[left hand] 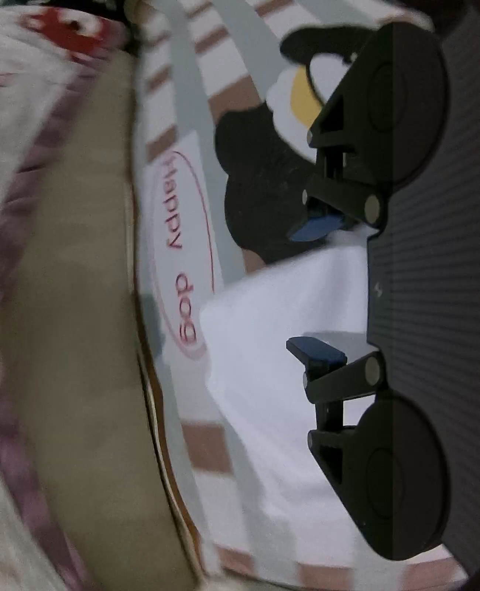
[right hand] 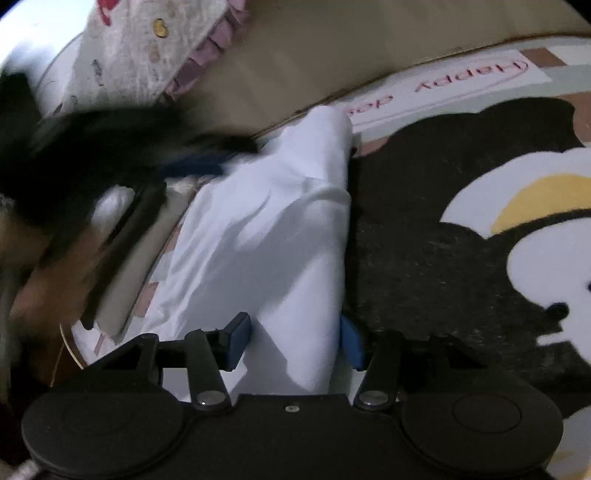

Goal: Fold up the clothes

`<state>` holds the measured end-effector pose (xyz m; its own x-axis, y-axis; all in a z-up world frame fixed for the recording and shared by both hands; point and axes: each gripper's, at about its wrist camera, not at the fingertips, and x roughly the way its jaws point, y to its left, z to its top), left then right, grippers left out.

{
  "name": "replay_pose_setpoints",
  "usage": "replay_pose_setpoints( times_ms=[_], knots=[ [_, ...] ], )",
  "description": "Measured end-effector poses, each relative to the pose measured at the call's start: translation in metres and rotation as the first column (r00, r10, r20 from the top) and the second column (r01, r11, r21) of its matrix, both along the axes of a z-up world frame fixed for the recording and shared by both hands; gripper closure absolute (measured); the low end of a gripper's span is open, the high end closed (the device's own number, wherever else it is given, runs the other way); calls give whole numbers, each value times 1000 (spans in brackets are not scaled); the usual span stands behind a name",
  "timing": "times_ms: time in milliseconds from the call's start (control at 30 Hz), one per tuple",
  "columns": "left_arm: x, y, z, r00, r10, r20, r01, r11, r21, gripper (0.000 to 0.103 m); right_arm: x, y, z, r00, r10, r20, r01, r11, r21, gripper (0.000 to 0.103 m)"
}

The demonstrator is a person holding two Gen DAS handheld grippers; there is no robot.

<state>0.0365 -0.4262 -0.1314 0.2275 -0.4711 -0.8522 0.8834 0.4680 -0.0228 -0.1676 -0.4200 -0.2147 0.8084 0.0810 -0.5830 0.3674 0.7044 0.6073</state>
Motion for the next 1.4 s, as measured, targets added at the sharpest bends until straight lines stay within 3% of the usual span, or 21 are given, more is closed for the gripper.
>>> replay_pose_setpoints(
  times_ms=[67,100,133,233,400,567,633,733,800,833,867,900,967,1033,1133,1233,1333,1400],
  knots=[
    [5,-33,-21,999,-6,40,2,996,94,46,1,-1,-1,1000,8,9,-8,1000,-10,45],
    [6,-45,-30,996,-3,85,-9,990,138,52,1,-2,-2,1000,4,17,-4,1000,0,46],
    [5,-51,-35,992,3,124,-23,987,157,80,0,-4,-4,1000,-1,26,1,1000,11,47],
    [4,-61,-37,980,28,197,-62,983,170,91,3,-4,-6,999,19,29,-20,1000,18,61],
    [19,-65,-32,979,105,174,-126,985,119,92,4,-4,-4,998,59,-11,-58,995,79,70],
    [16,-77,-37,974,82,210,-111,985,135,92,-11,-4,-1,998,64,-28,-57,982,181,71],
    [22,-72,-30,981,112,159,-129,987,100,92,-16,-4,4,996,83,-38,-73,975,211,71],
    [32,-47,-5,990,132,53,-132,991,-14,85,-15,-4,0,989,126,-73,-106,968,227,71],
    [31,-24,16,993,109,43,-105,990,-94,71,-16,-6,-2,986,143,-91,-114,957,267,66],
    [27,-9,25,993,93,70,-85,989,-117,56,-16,-7,-2,983,152,-108,-115,951,287,61],
    [23,7,33,992,82,97,-68,989,-135,56,-17,-9,-1,979,161,-127,-117,948,297,58],
    [22,21,36,993,64,95,-50,989,-138,58,-19,-10,1,976,164,-140,-117,948,294,49],
    [27,50,29,999,54,1,-53,991,-122,74,-20,-10,5,978,160,-136,-120,956,266,46],
    [35,76,11,994,100,-52,-104,992,-77,76,-18,-6,1,984,146,-101,-112,953,281,40],
    [46,106,-17,983,186,-2,-186,983,-11,78,-11,2,-16,992,120,-42,-98,930,354,37],
    [60,130,-32,970,240,33,-238,970,-45,100,-11,9,-17,991,130,-22,-115,933,341,37],
    [65,136,-33,949,304,77,-297,951,-87,100,-15,6,-19,991,133,-10,-120,923,366,37],
    [63,138,-32,918,367,152,-358,930,-86,100,-17,5,-21,991,135,-2,-124,916,382,37]
  ],
)
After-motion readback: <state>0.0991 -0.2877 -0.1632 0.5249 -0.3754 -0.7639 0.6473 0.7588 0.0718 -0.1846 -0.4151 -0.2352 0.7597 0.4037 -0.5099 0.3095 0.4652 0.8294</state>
